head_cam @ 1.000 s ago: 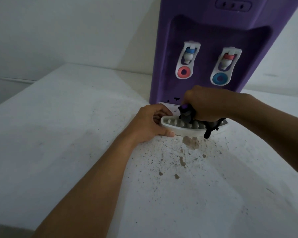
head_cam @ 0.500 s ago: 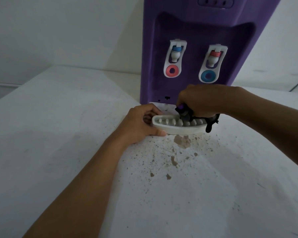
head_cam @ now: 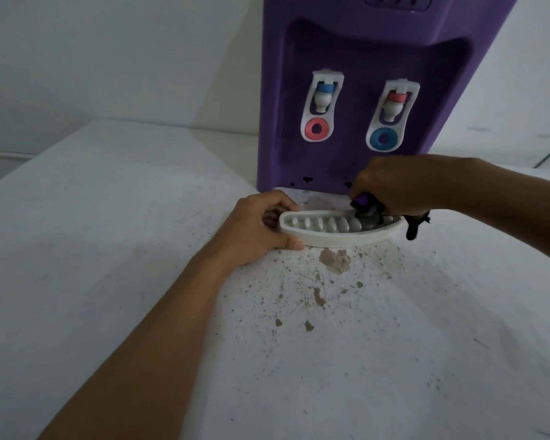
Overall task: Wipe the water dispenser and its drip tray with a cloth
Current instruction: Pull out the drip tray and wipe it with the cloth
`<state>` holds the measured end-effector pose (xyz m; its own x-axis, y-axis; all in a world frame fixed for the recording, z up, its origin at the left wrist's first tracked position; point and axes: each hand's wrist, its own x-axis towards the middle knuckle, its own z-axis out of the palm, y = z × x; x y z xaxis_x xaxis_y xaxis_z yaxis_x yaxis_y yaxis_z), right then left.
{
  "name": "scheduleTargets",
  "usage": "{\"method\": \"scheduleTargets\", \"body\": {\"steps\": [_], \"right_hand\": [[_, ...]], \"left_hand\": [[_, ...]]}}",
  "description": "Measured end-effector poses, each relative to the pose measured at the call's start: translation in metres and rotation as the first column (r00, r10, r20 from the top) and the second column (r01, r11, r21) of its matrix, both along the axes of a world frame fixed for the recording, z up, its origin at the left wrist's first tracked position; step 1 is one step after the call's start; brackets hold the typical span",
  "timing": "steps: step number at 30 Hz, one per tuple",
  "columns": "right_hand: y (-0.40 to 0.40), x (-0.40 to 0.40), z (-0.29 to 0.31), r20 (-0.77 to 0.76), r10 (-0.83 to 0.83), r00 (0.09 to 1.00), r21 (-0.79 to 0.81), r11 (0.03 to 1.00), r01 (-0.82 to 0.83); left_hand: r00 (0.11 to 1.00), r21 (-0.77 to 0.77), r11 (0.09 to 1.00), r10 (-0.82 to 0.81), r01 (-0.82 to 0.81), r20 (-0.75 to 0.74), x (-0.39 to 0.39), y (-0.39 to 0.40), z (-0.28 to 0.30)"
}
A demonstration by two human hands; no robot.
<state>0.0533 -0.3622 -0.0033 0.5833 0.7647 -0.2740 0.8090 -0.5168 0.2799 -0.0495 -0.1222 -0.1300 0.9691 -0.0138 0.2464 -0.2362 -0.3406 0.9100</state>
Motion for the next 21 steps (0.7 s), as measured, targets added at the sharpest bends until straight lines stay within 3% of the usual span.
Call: {"method": "scheduleTargets", "body": {"steps": [6, 21], "right_hand": [[-0.005, 0.006, -0.005, -0.068, -0.040, 0.997, 0.136, 0.989, 0.049], [-0.016, 0.014, -0.006, -0.054, -0.113, 0.992, 0.149, 0.982, 0.120]], "left_hand": [[1.000, -0.006, 1.000, 0.007, -0.007, -0.002, 0.002, 0.000, -0.002], [1.000, 0.012, 1.000, 0.002, -0.002, 0.021, 0.002, 0.001, -0.004]]}}
